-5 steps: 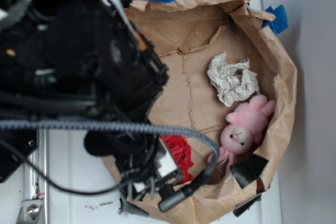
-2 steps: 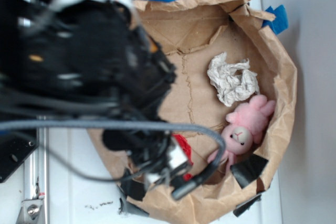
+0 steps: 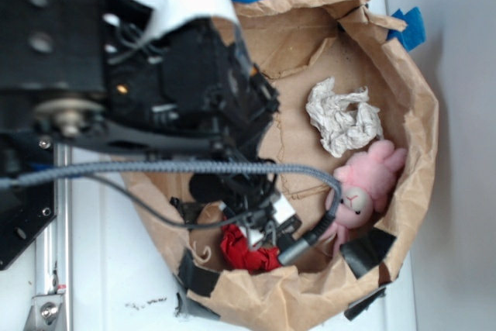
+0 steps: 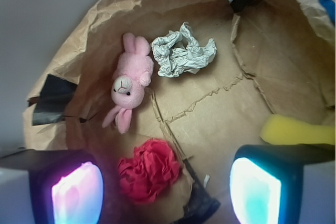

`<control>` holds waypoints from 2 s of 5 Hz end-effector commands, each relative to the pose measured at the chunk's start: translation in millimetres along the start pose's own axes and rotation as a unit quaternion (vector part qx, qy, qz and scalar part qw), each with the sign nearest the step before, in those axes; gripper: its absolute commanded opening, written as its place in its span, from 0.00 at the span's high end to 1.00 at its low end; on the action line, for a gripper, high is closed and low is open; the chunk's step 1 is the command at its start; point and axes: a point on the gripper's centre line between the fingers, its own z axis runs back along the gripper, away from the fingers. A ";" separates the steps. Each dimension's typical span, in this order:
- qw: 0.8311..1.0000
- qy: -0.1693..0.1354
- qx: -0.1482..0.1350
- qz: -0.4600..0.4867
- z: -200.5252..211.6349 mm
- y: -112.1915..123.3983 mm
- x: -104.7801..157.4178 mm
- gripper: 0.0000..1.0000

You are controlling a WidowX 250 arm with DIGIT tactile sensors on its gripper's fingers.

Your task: Grab the pink bunny.

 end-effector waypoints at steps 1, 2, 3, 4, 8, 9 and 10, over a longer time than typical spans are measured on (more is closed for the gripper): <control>0.998 -0.055 -0.030 0.017 -11.1 8.9 15.2 0.00; 0.997 -0.062 -0.040 0.034 -22.0 12.9 20.8 0.00; 0.997 -0.049 -0.037 0.042 -33.8 11.1 31.3 0.00; 0.997 -0.051 -0.028 0.042 -46.5 5.1 37.5 0.00; 0.998 -0.060 -0.014 0.014 -58.5 -29.0 45.4 0.00; 0.998 -0.060 -0.014 0.014 -58.5 -29.0 45.4 0.00; 0.998 -0.060 -0.014 0.014 -58.5 -29.0 45.4 0.00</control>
